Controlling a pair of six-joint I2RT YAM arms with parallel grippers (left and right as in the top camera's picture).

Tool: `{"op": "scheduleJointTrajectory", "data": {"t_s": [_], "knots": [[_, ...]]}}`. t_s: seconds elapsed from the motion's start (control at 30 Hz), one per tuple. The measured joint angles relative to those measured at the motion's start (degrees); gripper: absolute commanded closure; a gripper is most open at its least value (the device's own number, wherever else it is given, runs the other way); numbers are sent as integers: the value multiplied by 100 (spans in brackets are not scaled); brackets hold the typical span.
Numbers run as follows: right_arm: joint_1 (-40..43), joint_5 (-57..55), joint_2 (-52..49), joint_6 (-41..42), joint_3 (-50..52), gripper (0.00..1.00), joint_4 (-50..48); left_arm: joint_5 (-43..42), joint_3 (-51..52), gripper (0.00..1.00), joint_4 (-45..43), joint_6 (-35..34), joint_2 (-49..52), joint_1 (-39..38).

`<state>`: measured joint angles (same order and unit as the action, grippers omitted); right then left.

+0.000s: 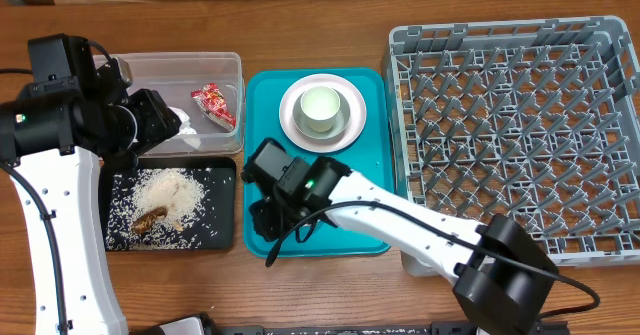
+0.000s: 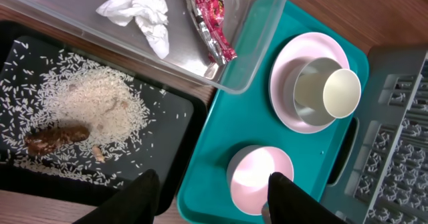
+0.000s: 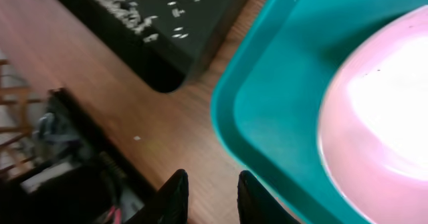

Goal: Sort waste into correct bins and load items into the dishwasher
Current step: 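Move the right gripper over the small pink plate on the teal tray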

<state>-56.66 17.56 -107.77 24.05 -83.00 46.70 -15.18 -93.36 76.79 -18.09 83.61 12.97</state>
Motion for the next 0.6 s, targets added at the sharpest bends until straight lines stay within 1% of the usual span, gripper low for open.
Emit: {"op": "scheduleJointTrajectory", "data": {"t_s": [0.03,0.07,0.1,0.13,0.3,0.37,0.5,0.6], "knots": [[-11,-160,0,17,0,62,-7,-9,0,43,-2,0,-2,-2],[-11,-289,0,9,0,61,-15,-15,0,34,-2,0,-2,-2],[-9,-444,0,0,0,61,-20,-28,0,22,0,0,-2,-2],[-9,-608,0,0,7,61,-17,-31,0,0,-4,-17,-2,-2],[-4,-1504,0,11,11,61,-2,-52,0,0,50,-57,-2,-2],[4,-1834,0,9,11,57,4,-52,0,0,114,-57,-2,-2],[129,-2457,0,7,13,57,151,-52,0,0,131,-57,-2,-2],[315,-2636,0,81,13,57,372,-52,0,0,133,-57,-2,-2]]}}
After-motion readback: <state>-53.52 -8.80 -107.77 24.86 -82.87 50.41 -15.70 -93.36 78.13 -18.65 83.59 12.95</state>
